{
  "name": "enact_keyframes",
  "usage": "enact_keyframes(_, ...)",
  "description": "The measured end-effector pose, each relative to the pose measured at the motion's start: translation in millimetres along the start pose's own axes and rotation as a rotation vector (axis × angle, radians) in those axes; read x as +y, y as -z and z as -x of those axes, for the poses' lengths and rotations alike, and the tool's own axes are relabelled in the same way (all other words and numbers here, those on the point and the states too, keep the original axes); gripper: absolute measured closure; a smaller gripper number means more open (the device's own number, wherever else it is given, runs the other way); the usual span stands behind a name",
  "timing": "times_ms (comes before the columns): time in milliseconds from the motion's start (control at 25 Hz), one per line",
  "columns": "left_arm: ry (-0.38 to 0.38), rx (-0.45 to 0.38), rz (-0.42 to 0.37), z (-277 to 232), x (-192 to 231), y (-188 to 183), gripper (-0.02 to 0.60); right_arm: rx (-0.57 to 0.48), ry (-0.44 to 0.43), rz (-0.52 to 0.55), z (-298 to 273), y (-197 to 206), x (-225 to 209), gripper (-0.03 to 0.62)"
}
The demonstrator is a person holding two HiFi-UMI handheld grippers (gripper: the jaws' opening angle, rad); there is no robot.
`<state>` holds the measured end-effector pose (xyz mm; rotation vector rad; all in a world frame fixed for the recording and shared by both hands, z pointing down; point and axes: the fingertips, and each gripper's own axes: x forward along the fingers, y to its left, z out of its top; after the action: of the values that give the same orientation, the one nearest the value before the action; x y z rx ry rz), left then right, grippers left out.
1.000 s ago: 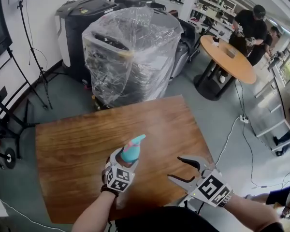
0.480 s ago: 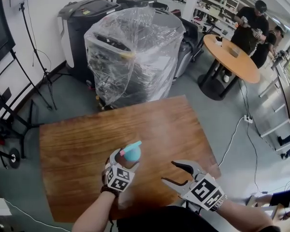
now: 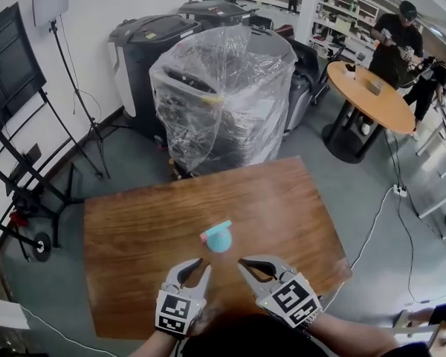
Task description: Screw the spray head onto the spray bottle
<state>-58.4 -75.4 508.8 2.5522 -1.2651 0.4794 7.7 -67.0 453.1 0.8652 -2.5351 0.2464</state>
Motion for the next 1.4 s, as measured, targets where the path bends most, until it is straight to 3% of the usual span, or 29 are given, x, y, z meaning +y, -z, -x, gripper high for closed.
enact_keyframes(120, 0.010, -0.031, 0.027, 10, -12, -20, 0.569, -0.029, -0.002, -0.006, -7, -7, 8, 0.602)
enact_keyframes(400, 0.066, -0.026, 0.067, 13, -23, -48, 0.571, -0.066, -0.002, 0.002, -18, -17, 19, 0.603)
enact_keyframes(1400, 0.061, -0.011, 0.079, 2, -38, -50, 0.566, -0.067, 0.008, -0.008, -7, -16, 9, 0.603)
